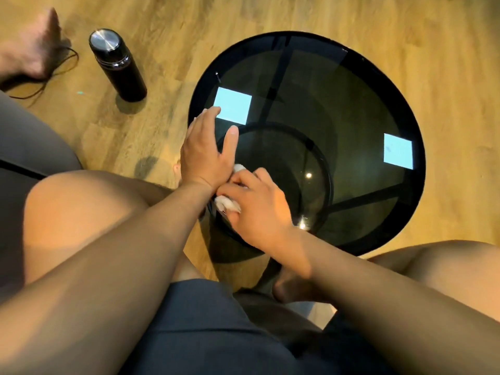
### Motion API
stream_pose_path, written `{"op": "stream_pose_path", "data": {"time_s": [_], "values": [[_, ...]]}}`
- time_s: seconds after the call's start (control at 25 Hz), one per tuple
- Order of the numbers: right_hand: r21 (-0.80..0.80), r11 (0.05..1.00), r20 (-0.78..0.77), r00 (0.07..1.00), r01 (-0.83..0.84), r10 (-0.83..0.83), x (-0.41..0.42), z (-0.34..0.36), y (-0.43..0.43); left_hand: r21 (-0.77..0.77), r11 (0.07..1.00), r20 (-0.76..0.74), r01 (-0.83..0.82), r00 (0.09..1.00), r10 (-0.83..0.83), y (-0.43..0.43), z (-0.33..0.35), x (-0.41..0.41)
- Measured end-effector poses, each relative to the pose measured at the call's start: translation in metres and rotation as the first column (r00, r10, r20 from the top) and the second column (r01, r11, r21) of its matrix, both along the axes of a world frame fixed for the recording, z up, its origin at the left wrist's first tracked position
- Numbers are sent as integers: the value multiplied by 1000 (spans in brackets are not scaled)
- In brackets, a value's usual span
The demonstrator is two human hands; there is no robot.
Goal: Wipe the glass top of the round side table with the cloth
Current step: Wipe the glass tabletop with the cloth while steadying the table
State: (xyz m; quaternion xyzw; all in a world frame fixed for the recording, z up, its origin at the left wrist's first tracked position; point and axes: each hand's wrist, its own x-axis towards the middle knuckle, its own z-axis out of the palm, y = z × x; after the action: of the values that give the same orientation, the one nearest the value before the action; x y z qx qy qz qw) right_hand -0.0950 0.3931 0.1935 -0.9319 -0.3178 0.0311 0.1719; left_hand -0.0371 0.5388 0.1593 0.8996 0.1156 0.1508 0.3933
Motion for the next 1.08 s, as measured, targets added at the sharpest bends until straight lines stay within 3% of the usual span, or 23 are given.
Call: {"op": "stream_pose_path", "data": {"time_s": [0.12,0.24,0.36,0.48,0.56,0.64,0.68,0.76,0.8,0.92,1.08], "values": [[-5,982,27,982,187,-187,12,-3,42,-51,998,19,-46,999,47,10,0,10],[-21,998,-67,996,51,-53,-4,3,5,6,1000,-18,-13,1000,13,8,2,11],[-14,999,-55,998,-29,28,-18,8,-94,13,1000,-68,-19,997,20,6,5,8],[-161,956,5,969,246,-249,8,3,-195,15,1000,-77,-24,997,25,7,4,9],[-182,826,6,841,533,-541,32,1,-219,19,999,-74,-29,997,30,7,2,9],[-141,733,59,745,665,-665,35,0,-191,27,999,-71,-32,997,34,8,0,10],[-84,775,88,779,627,-621,27,2,-162,33,999,-71,-29,997,31,7,0,10],[50,939,114,932,341,-344,-5,0,-89,55,998,-75,-7,997,12,7,0,10],[62,978,62,977,199,-203,-19,-2,-51,69,998,-75,2,997,3,7,2,10],[107,986,-138,984,131,-116,-17,0,29,67,998,-60,-1,998,5,5,3,9],[83,996,-214,976,43,-25,-17,0,-33,132,989,-92,71,994,-59,2,5,5]]}}
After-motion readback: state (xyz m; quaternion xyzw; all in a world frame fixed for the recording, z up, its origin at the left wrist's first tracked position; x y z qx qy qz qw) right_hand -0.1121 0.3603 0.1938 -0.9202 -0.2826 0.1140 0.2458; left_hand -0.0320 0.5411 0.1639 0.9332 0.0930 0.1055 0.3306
